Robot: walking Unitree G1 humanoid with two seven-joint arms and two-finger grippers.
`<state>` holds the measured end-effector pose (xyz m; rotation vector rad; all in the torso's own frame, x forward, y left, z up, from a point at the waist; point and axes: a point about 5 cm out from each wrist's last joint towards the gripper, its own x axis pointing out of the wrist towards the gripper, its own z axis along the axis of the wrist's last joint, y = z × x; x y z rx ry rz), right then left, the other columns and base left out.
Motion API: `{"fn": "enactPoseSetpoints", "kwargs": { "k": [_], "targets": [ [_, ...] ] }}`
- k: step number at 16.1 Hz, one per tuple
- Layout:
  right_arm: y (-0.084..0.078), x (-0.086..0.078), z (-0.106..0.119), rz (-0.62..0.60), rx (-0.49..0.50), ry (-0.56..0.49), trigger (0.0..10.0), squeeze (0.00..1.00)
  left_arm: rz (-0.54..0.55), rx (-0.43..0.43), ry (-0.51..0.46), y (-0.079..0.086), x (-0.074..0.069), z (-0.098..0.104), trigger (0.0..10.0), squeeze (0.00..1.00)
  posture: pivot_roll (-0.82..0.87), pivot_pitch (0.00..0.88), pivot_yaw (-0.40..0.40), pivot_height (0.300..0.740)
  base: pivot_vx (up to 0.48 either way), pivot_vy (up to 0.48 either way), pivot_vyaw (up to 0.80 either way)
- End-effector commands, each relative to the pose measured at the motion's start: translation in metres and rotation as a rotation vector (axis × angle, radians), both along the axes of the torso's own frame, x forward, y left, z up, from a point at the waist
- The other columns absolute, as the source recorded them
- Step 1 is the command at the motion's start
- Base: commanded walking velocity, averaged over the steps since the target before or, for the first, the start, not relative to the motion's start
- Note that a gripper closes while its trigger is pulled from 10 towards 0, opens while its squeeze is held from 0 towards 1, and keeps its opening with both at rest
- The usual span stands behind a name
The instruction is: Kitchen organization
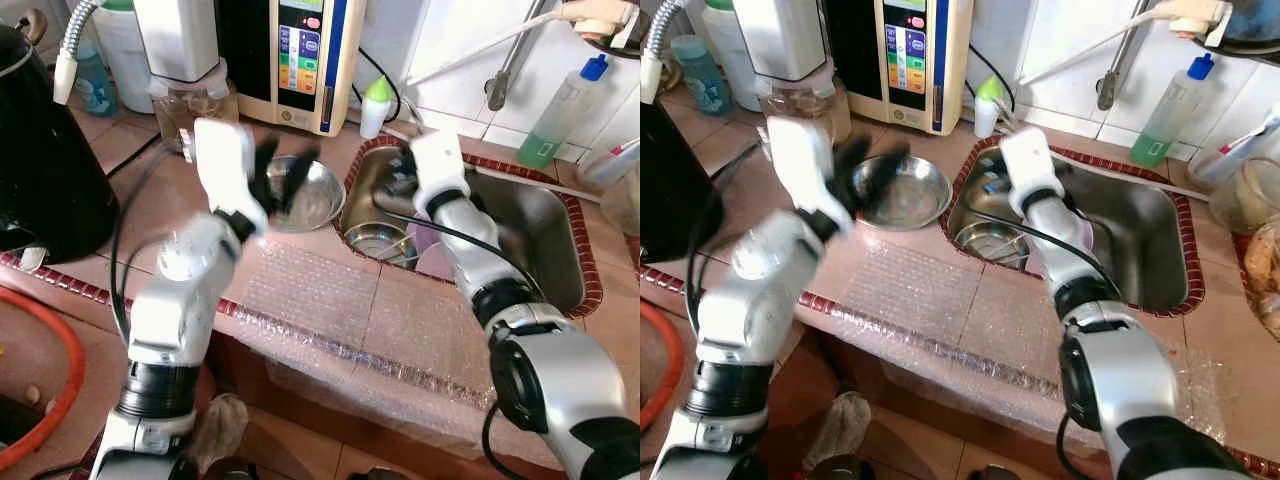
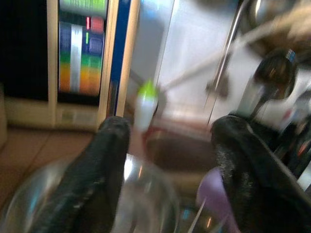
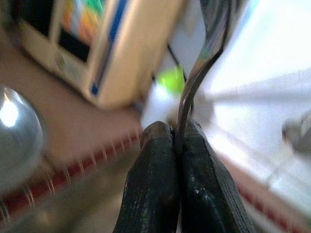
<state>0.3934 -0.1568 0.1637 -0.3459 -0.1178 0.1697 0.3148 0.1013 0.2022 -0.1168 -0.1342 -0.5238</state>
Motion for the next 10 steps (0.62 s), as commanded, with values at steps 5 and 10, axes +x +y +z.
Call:
{"fn": "enactPoseSetpoints", "kwargs": {
  "k": [5,10],
  "targets": [
    [-0.031,-0.013,-0.052,-0.21,0.187,0.316,0.0,0.0,-0.034,0.148,0.081,-0.006,-0.006,-0.046,10.0,1.0,0.07,0.007,-0.031,0.74,0.0,0.0,0.0],
    [-0.04,-0.03,-0.085,-0.296,0.275,0.479,7.7,0.3,-0.08,0.182,0.125,-0.011,-0.01,-0.065,10.0,1.0,0.07,0.006,-0.009,0.74,0.0,0.0,0.0]
  ]
}}
